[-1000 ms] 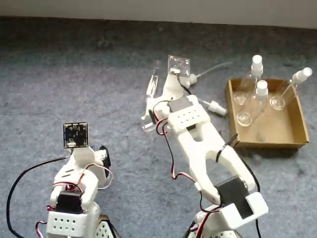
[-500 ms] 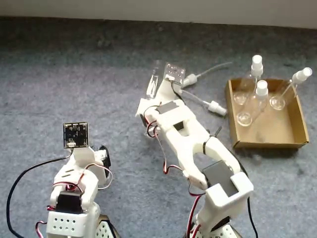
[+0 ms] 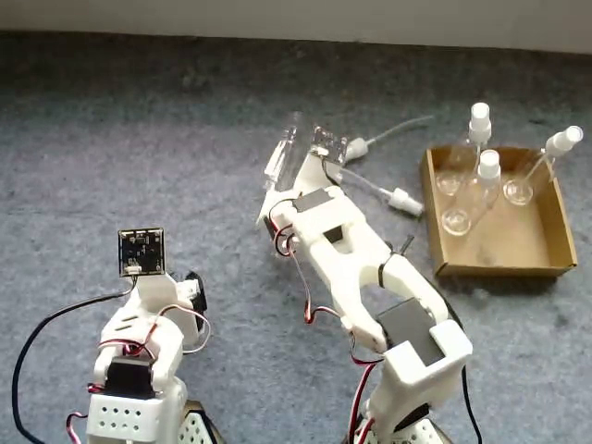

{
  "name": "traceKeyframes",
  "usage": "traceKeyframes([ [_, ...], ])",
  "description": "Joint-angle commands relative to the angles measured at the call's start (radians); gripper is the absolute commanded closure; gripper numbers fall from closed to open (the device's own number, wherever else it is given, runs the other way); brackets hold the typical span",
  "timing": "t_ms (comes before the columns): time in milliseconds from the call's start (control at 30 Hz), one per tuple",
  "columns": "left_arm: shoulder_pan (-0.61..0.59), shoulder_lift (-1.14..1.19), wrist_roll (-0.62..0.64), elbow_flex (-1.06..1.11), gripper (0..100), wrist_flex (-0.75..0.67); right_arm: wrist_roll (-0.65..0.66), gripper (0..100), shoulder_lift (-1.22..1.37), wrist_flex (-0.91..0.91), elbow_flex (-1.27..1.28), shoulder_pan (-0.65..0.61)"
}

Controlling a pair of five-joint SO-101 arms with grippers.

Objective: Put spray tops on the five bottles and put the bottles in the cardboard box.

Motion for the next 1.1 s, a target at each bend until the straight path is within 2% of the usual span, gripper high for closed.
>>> traceKeyframes([
  [0, 0.016, -0.004, 0.002, 0.022, 99, -0.020, -0.005, 96.2, -0.050, 0.104, -0.012, 0.036],
  [167, 0.016, -0.004, 0.002, 0.022, 99, -0.020, -0.002, 96.3, -0.051, 0.266, -0.013, 0.110],
  [233, 0.016, -0.004, 0.002, 0.022, 99, -0.020, 0.052, 96.3, -0.051, 0.343, -0.016, 0.136],
  [300, 0.016, -0.004, 0.002, 0.022, 99, -0.018, 0.189, 96.3, -0.053, 0.404, -0.021, 0.145],
  [500, 0.016, -0.004, 0.002, 0.022, 99, -0.018, 0.718, 96.3, -0.050, 0.638, -0.061, 0.143],
  [600, 0.016, -0.004, 0.002, 0.022, 99, -0.018, 0.882, 96.3, -0.050, 0.690, -0.061, 0.150],
  [767, 0.016, -0.004, 0.002, 0.022, 99, -0.018, 0.951, 96.3, -0.042, 0.700, -0.051, 0.150],
  [900, 0.016, -0.004, 0.002, 0.022, 99, -0.018, 1.132, 96.3, -0.041, 0.811, -0.050, 0.151],
  [967, 0.016, -0.004, 0.002, 0.022, 99, -0.018, 1.126, 95.0, -0.041, 0.845, -0.050, 0.153],
  [1067, 0.018, -0.004, 0.002, 0.022, 99, -0.018, 1.123, 88.0, -0.042, 0.874, -0.050, 0.154],
])
